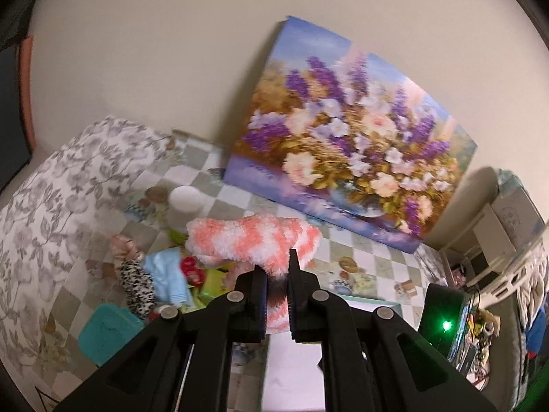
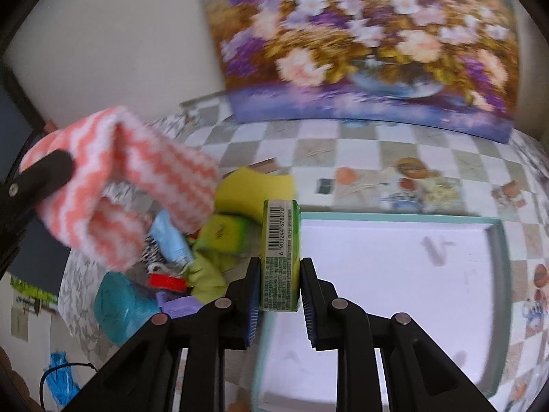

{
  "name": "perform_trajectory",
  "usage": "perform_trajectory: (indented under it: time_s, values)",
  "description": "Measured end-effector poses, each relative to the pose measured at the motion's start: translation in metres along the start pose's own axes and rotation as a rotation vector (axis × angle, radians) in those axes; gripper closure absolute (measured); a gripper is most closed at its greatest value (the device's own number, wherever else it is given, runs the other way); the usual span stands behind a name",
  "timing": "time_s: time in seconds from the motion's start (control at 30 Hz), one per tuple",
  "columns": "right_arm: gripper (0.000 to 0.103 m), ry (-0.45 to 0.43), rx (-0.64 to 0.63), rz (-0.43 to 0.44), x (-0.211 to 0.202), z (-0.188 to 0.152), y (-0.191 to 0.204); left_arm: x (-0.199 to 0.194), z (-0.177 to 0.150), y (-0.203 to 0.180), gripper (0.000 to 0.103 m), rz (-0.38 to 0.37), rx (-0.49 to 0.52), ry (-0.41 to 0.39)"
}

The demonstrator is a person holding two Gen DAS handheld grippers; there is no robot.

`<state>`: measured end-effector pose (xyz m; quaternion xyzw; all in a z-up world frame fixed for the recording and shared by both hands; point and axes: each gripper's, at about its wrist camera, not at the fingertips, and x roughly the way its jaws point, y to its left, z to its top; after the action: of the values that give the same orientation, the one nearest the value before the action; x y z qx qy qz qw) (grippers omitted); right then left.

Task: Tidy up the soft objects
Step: 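Carry the towel with the left gripper into the tray while the right gripper places the green box there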

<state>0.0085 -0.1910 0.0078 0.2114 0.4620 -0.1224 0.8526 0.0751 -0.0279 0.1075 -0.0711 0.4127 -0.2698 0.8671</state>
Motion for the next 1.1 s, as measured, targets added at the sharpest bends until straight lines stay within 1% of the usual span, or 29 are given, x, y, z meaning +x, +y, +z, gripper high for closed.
perform_trajectory:
  time_s: [0.1, 0.13, 0.23, 0.3, 0.33, 0.4, 0.53, 0.67, 0.77, 0.93, 1.1]
  values:
    - [0.079, -0.014, 0.052, -0.044, -0.007, 0.0, -0.028, 0.007, -0.007, -0.019, 0.094, -0.027, 0.036, 0.02]
    - [0.079, -0.017, 0.066, -0.073, -0.008, -0.001, -0.039, 0.011, -0.011, -0.027, 0.094, -0.039, 0.051, 0.034]
    - [0.079, -0.017, 0.116, -0.137, -0.012, -0.004, -0.07, 0.026, -0.023, -0.047, 0.094, -0.073, 0.094, 0.082]
    - [0.079, -0.013, 0.149, -0.163, -0.013, -0.005, -0.09, 0.037, -0.032, -0.061, 0.093, -0.076, 0.132, 0.111]
    - [0.079, -0.007, 0.172, -0.19, -0.013, -0.007, -0.104, 0.043, -0.037, -0.069, 0.093, -0.081, 0.149, 0.132]
    - [0.079, 0.003, 0.204, -0.225, -0.014, -0.011, -0.123, 0.053, -0.046, -0.078, 0.094, -0.101, 0.166, 0.165]
    - [0.079, 0.02, 0.271, -0.237, -0.016, -0.019, -0.159, 0.071, -0.066, -0.098, 0.093, -0.113, 0.216, 0.224]
    - [0.079, 0.026, 0.291, -0.275, -0.02, -0.023, -0.178, 0.081, -0.081, -0.114, 0.093, -0.129, 0.258, 0.255]
    - [0.079, 0.023, 0.305, -0.284, -0.024, -0.026, -0.19, 0.089, -0.087, -0.119, 0.093, -0.136, 0.278, 0.267]
    - [0.079, 0.027, 0.328, -0.279, -0.022, -0.027, -0.197, 0.118, -0.099, -0.112, 0.093, -0.108, 0.264, 0.333]
    - [0.079, 0.062, 0.298, -0.3, -0.007, -0.029, -0.193, 0.149, -0.115, -0.097, 0.093, -0.031, 0.266, 0.4]
